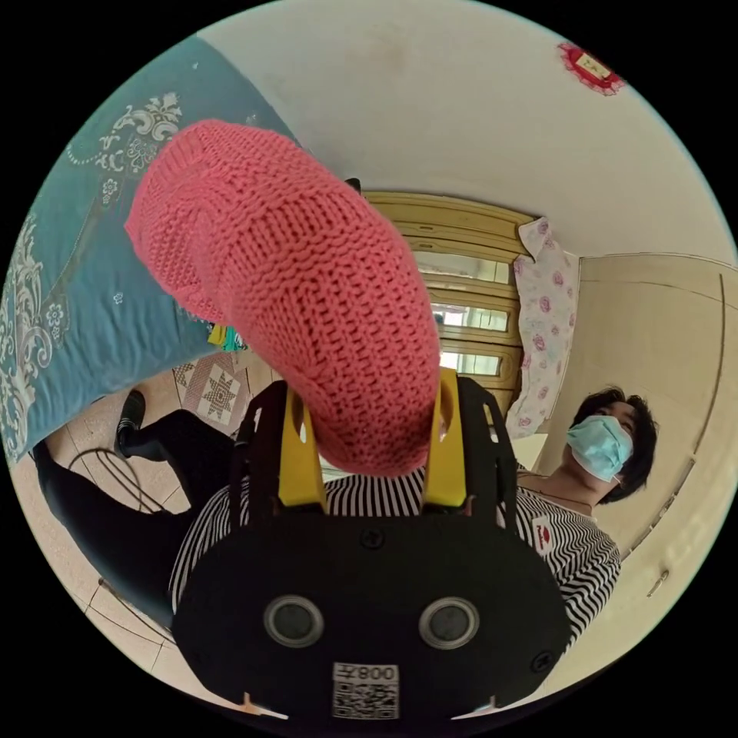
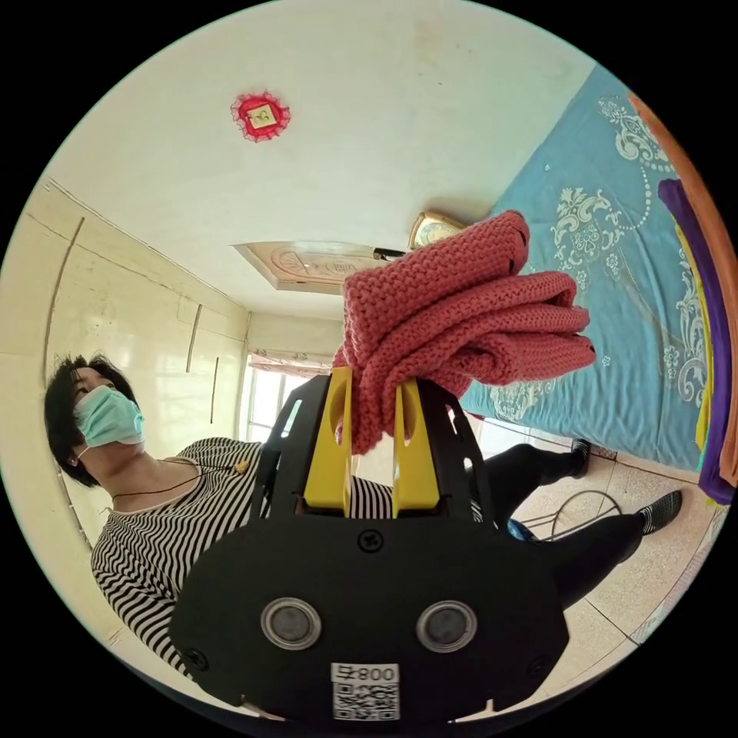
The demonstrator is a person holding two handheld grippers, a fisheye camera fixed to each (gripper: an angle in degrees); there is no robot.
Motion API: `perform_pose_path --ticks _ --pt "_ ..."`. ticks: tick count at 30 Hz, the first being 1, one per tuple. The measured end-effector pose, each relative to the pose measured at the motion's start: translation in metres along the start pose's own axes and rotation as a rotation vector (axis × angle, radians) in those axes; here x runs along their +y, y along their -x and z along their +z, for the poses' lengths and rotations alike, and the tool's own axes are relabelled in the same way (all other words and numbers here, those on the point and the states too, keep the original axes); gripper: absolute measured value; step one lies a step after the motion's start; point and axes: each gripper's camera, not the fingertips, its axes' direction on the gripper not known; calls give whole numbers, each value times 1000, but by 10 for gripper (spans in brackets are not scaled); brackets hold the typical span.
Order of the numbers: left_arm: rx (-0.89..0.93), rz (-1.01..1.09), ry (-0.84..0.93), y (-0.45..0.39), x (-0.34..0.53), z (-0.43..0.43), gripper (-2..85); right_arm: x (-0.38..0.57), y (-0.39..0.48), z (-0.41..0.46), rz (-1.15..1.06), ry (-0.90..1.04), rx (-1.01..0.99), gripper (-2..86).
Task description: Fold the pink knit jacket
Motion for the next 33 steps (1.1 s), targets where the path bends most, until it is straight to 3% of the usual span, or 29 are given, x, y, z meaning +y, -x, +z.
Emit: perform_pose_path --ticks 8,25,33 --pt "35 57 77 7 -58 119 230 15 47 -110 -62 -77 48 80" --pt "55 201 447 81 -195 288 230 75 72 -230 -110 -432 139 80" --pt "23 264 433 117 -205 395 229 89 60 -328 -163 -427 103 80"
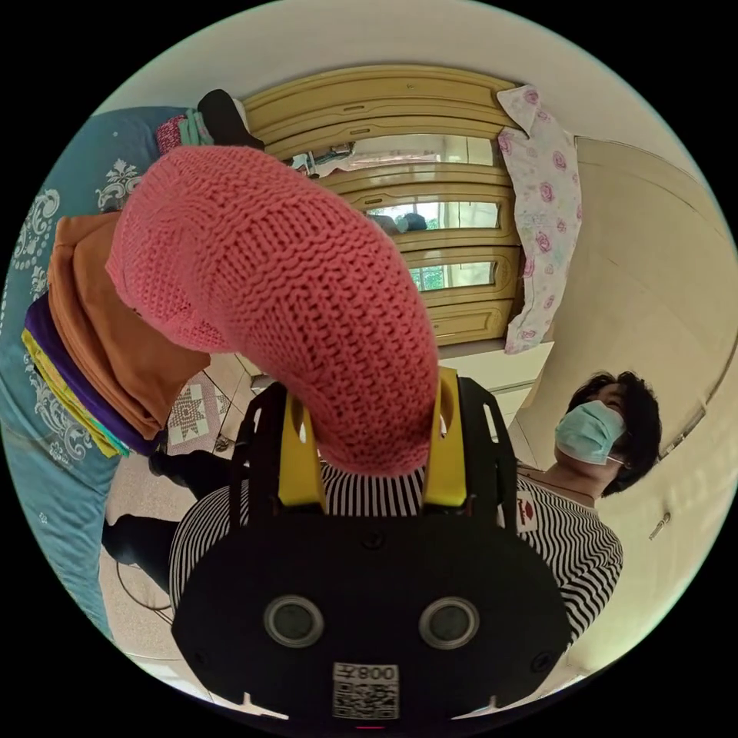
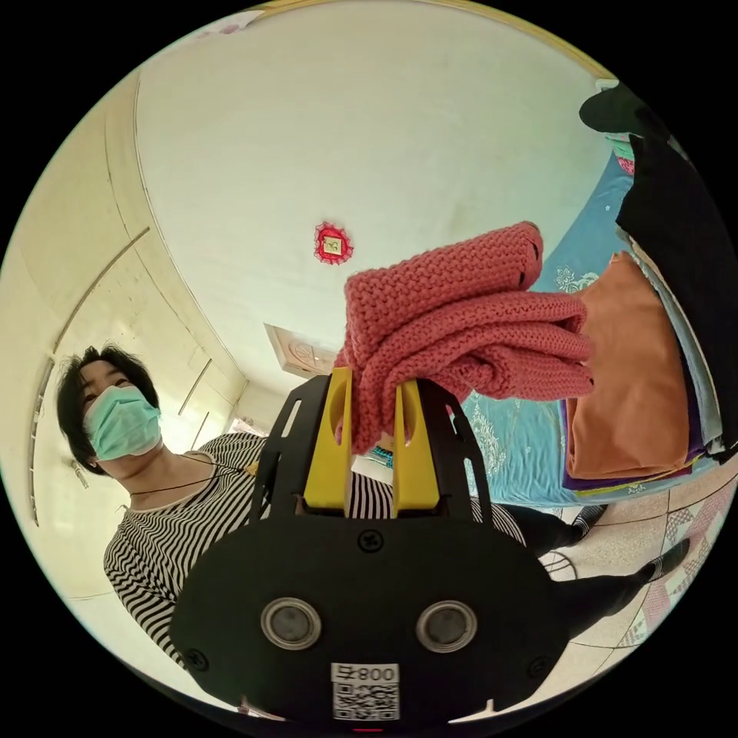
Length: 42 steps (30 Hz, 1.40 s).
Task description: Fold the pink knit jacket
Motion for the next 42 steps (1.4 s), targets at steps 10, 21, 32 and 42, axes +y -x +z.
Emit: perform_pose_path --ticks 10,21,32,42 --pt "-56 91 -143 38 -38 152 230 -74 2 -150 -121 143 -41 78" --pt "-83 90 -134 145 -124 225 231 -163 -52 -227 -91 147 -36 78" --pt "-81 123 -169 272 -284 236 232 -358 -96 -252 -78 197 81 79" --pt "-162 302 -357 304 -423 219 235 -571 -47 -229 -328 280 258 81"
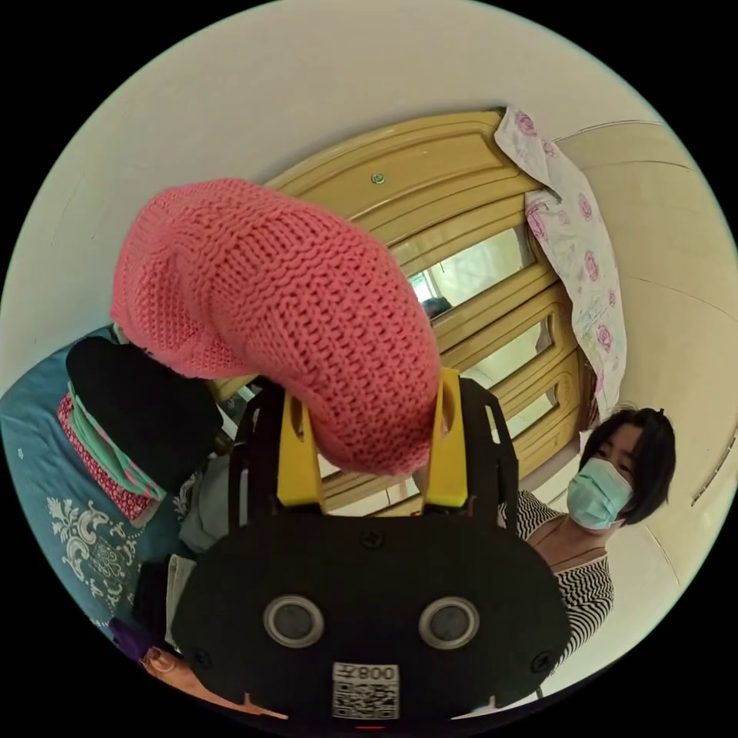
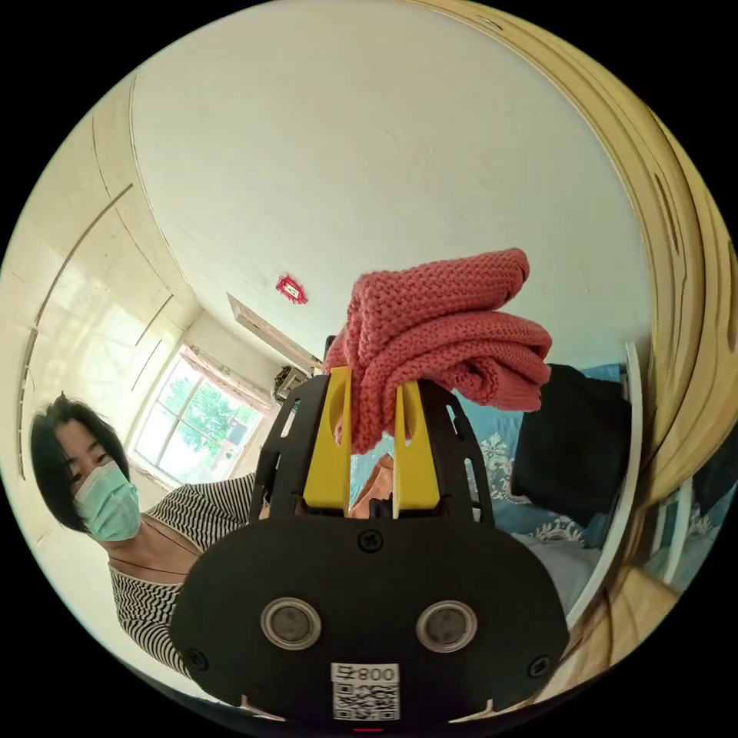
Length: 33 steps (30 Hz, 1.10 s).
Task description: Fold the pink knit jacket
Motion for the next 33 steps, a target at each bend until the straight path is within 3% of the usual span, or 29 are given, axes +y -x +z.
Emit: perform_pose_path --ticks 6,10,12,18,24,29,33 --pt "-98 -146 -46 151 25 56 235 -43 -86 36 -1 152 234 85" --pt "-204 -507 -3 311 124 114 226 3 -230 105 268 345 380 84" --pt "-225 -580 -36 344 168 129 219 33 -276 130 390 427 392 85" --pt "-236 -525 -108 346 217 156 219 44 -261 130 314 408 404 98" --pt "-311 -511 -136 320 248 159 193 28 -194 157 127 475 679 89" --pt "-474 -372 -231 254 268 147 133 25 -110 152 -76 333 866 46" --pt "-556 -215 -117 230 234 186 105 13 -92 170 -147 297 747 18"
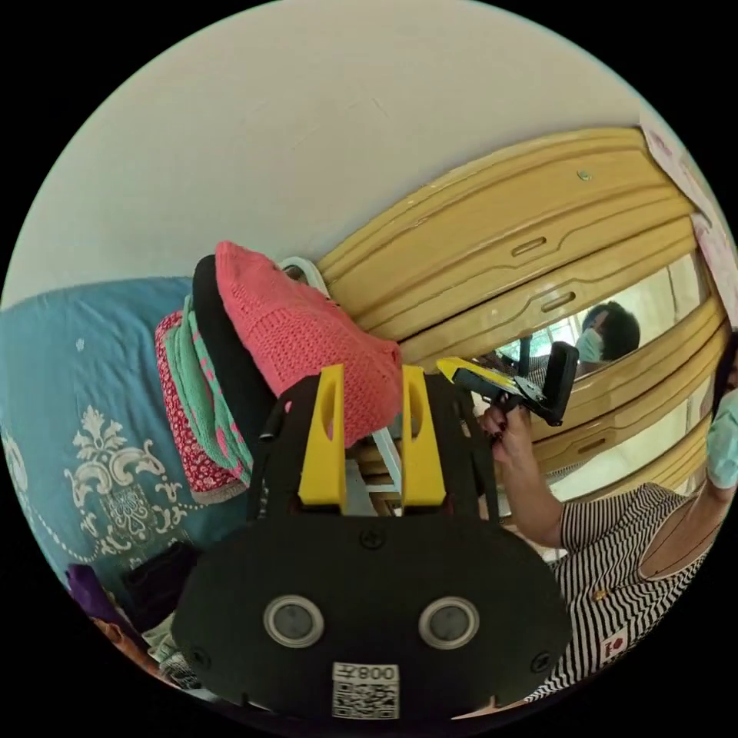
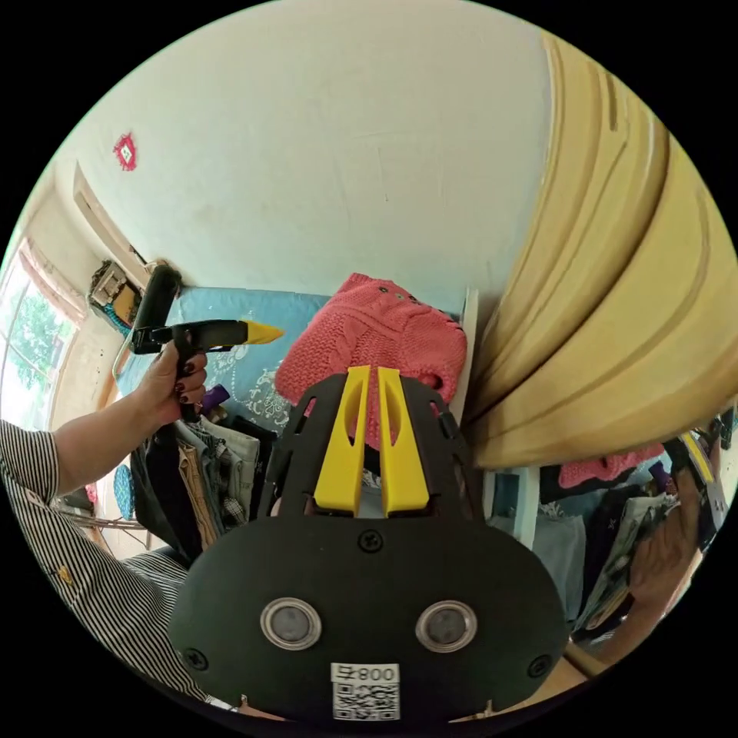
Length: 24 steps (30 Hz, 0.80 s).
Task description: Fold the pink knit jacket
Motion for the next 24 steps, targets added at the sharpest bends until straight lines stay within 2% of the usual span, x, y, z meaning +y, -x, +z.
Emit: perform_pose_path --ticks 2,4,7,10,15,19,21,24 --pt "-165 125 125 -28 -8 43 77 -19 6 39 -2 89 -33 8" --pt "-316 187 150 -38 7 70 50 -27 12 76 -13 183 -47 5" --pt "-411 189 231 -30 39 108 32 -25 26 136 -41 318 28 2" --pt "-396 141 264 -19 67 123 25 -19 33 162 -58 389 19 1" --pt "-414 193 210 -52 72 107 16 -23 15 131 -6 292 -90 0" --pt "-488 297 125 -90 74 95 7 -41 15 111 -29 215 7 0" --pt "-549 299 223 -79 71 117 5 -51 12 122 -32 238 18 1" --pt "-479 240 220 -66 63 113 4 -60 6 129 -28 274 24 2"
